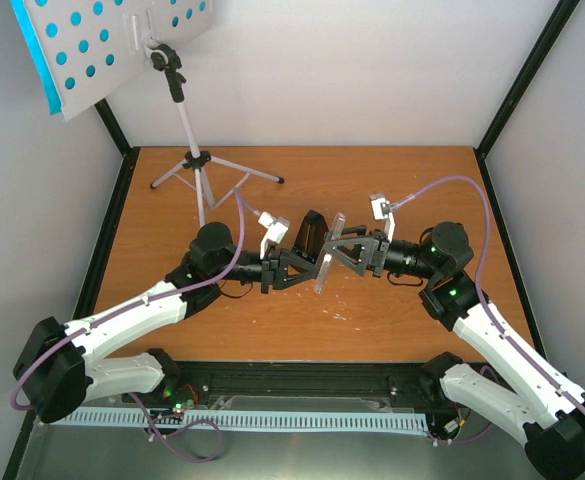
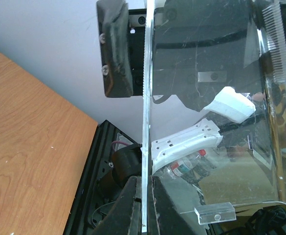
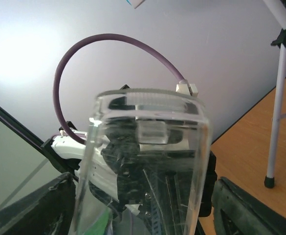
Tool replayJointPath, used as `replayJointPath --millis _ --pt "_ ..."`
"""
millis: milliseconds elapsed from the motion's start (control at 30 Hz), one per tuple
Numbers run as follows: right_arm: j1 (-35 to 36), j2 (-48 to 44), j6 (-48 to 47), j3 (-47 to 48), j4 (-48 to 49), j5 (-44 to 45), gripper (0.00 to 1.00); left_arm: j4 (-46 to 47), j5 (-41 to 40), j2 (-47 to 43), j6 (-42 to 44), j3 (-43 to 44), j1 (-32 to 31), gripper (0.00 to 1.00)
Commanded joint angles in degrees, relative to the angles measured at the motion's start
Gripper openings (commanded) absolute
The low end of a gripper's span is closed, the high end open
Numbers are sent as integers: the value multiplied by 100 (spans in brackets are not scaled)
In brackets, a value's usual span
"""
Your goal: Pack up the instrument practice props
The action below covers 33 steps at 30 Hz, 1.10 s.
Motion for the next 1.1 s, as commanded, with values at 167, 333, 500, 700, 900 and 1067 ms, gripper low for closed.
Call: replayJointPath --millis 167,333,500,700,900,1067 --pt "48 -185 -49 42 120 172 57 91 4 -14 77 174 -55 0" --pt "48 -160 -144 -14 214 175 49 -290 -292 -120 148 201 -55 17" --pt "48 -233 -1148 179 -1019 491 50 -1254 -1082 -281 579 264 7 73" --pt "46 -372 -2557 386 -2798 1515 50 -2438 -1718 115 1364 781 754 85" --pt "47 -689 -2708 30 -3043 2054 50 -3181 -2518 1339 2537 1992 755 87" --pt "48 -904 -2777 -115 -3170 2353 50 -3511 -2926 2220 3043 2660 754 89"
